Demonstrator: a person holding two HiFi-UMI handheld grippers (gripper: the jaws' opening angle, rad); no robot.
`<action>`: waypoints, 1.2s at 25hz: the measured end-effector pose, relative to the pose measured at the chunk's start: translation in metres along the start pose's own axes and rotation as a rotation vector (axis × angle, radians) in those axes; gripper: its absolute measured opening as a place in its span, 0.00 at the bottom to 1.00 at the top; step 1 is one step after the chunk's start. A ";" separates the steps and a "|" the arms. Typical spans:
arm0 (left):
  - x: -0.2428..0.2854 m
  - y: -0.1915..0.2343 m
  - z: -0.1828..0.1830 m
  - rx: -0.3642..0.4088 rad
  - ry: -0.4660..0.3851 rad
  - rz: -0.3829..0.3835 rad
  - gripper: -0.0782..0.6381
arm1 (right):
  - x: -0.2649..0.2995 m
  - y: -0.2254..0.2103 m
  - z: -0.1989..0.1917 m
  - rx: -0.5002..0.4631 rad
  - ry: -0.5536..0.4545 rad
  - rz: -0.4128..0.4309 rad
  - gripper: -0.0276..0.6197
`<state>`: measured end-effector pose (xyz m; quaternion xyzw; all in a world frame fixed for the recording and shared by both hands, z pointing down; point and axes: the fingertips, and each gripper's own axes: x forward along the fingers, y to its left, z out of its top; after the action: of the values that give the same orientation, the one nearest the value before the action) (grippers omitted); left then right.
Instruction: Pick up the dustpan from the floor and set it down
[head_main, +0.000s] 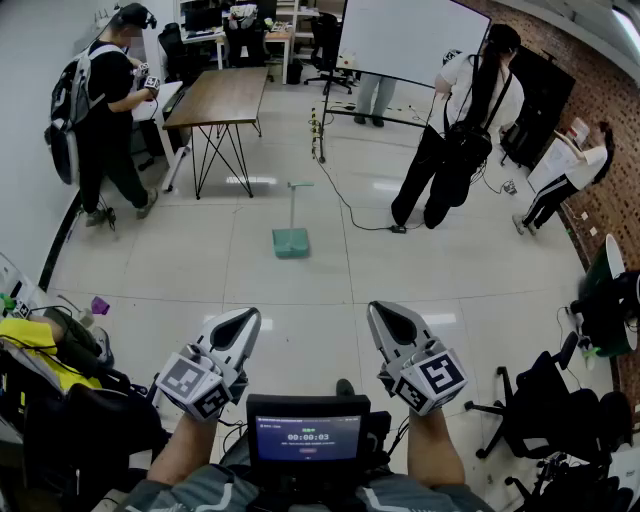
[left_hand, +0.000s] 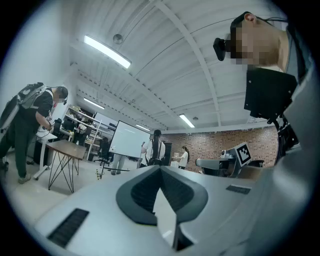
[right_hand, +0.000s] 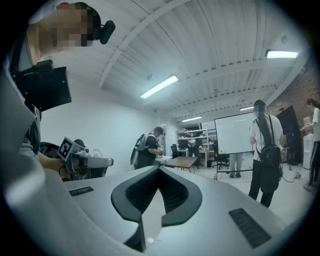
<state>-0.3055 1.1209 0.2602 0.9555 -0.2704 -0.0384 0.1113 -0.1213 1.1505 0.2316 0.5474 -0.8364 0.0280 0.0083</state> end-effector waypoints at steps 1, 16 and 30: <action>0.004 0.005 -0.001 0.000 0.001 -0.001 0.13 | 0.007 -0.004 0.000 0.002 -0.007 -0.002 0.05; 0.212 0.098 0.024 0.026 -0.022 0.102 0.13 | 0.137 -0.212 0.005 0.034 -0.020 0.089 0.05; 0.478 0.153 0.049 0.065 -0.012 0.175 0.13 | 0.251 -0.455 0.024 0.025 -0.007 0.208 0.05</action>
<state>0.0170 0.7336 0.2419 0.9311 -0.3547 -0.0257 0.0815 0.1956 0.7377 0.2361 0.4576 -0.8883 0.0372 -0.0044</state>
